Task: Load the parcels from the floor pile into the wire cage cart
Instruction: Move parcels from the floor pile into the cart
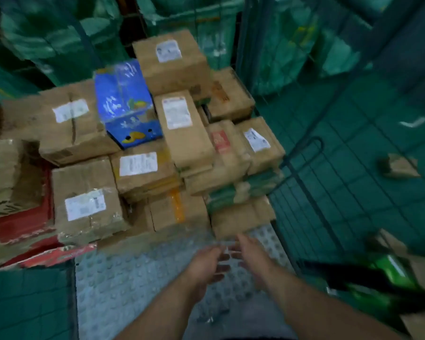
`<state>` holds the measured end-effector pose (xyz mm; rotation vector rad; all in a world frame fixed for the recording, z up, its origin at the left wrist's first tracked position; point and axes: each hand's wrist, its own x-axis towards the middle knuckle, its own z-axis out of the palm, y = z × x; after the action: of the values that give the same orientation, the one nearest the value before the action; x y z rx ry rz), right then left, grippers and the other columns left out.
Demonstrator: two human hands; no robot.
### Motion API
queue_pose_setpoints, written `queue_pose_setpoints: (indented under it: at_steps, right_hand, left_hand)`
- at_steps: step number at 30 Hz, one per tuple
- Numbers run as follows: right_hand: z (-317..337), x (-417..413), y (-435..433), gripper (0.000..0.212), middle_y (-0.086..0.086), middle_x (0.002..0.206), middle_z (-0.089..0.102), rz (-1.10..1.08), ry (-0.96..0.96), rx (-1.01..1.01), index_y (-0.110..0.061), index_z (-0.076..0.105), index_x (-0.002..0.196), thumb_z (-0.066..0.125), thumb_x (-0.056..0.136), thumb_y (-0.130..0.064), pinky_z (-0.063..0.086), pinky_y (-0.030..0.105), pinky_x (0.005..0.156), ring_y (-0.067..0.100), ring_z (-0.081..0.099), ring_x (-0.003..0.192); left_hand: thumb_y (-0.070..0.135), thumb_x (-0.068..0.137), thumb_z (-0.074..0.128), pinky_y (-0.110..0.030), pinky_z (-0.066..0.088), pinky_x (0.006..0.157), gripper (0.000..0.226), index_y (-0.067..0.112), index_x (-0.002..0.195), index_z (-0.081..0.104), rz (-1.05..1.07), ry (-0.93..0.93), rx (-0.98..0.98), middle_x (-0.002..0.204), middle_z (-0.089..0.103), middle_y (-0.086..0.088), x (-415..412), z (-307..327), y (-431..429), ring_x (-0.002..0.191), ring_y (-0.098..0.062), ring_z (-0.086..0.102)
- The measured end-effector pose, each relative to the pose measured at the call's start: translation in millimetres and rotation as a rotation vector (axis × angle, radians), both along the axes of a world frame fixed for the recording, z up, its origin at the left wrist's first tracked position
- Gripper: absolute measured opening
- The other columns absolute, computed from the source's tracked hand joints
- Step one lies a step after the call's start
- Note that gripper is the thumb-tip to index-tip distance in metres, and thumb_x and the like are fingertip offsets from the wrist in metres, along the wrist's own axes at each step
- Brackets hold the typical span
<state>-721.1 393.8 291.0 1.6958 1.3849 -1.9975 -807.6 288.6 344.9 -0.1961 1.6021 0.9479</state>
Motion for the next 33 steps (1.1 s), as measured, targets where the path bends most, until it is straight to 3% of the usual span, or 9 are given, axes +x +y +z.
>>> queue_pose_setpoints:
  at_steps: [3, 6, 9, 19, 23, 33]
  right_hand:
    - [0, 59, -40, 0.038, 0.008, 0.109, 0.072, -0.296, -0.071, -0.074, -0.014, 0.067, 0.113, 0.044, 0.106, -0.044, 0.048, 0.033, 0.072, 0.023, 0.067, 0.095]
    - [-4, 104, -66, 0.037, 0.006, 0.099, 0.072, -0.463, -0.108, -0.039, -0.01, 0.068, 0.106, 0.052, 0.102, -0.043, 0.046, 0.031, 0.068, 0.02, 0.064, 0.081]
    - [3, 148, -89, 0.024, 0.005, 0.088, 0.066, -0.648, -0.093, -0.016, -0.013, 0.066, 0.099, 0.055, 0.1, -0.035, 0.04, 0.028, 0.061, 0.016, 0.056, 0.068]
    - [22, 336, -217, 0.03, 0.004, 0.105, 0.073, -1.297, -0.103, 0.038, -0.017, 0.067, 0.11, 0.05, 0.104, -0.041, 0.047, 0.032, 0.076, 0.021, 0.066, 0.09]
    - [27, 411, -284, 0.029, 0.008, 0.108, 0.073, -1.525, -0.099, 0.036, -0.016, 0.067, 0.109, 0.05, 0.104, -0.04, 0.045, 0.034, 0.077, 0.021, 0.064, 0.086]
    - [33, 617, -428, 0.025, 0.005, 0.104, 0.072, -1.709, -0.091, 0.037, -0.015, 0.067, 0.108, 0.05, 0.104, -0.033, 0.044, 0.032, 0.074, 0.02, 0.062, 0.084]
  left_hand:
    - [0.03, 0.106, 0.051, -0.033, 0.048, 0.077, 0.019, 0.017, 0.11, 0.064, -0.129, -0.015, -0.023, 0.102, 0.071, -0.004, 18, -5, -21, 0.084, -0.021, 0.067]
    - [0.032, 0.106, 0.051, -0.034, 0.05, 0.075, 0.015, 0.021, 0.108, 0.062, -0.28, 0.007, -0.065, 0.103, 0.069, -0.002, 31, -11, -28, 0.09, -0.024, 0.066]
    - [0.029, 0.106, 0.051, -0.032, 0.047, 0.07, 0.014, 0.022, 0.103, 0.062, -0.437, 0.067, -0.072, 0.099, 0.067, -0.002, 58, -18, -23, 0.089, -0.024, 0.063]
    - [0.024, 0.105, 0.052, -0.028, 0.042, 0.063, 0.016, 0.016, 0.11, 0.065, -1.084, 0.143, 0.111, 0.094, 0.066, -0.003, 253, 0, -17, 0.075, -0.017, 0.06]
    - [0.028, 0.104, 0.052, -0.027, 0.042, 0.061, 0.018, 0.017, 0.111, 0.064, -1.34, 0.154, 0.154, 0.101, 0.067, -0.004, 345, 2, -44, 0.076, -0.017, 0.062]
    - [0.027, 0.103, 0.053, -0.03, 0.045, 0.065, 0.02, 0.015, 0.112, 0.064, -1.647, 0.142, 0.149, 0.109, 0.071, -0.008, 594, 0, -142, 0.083, -0.022, 0.065]
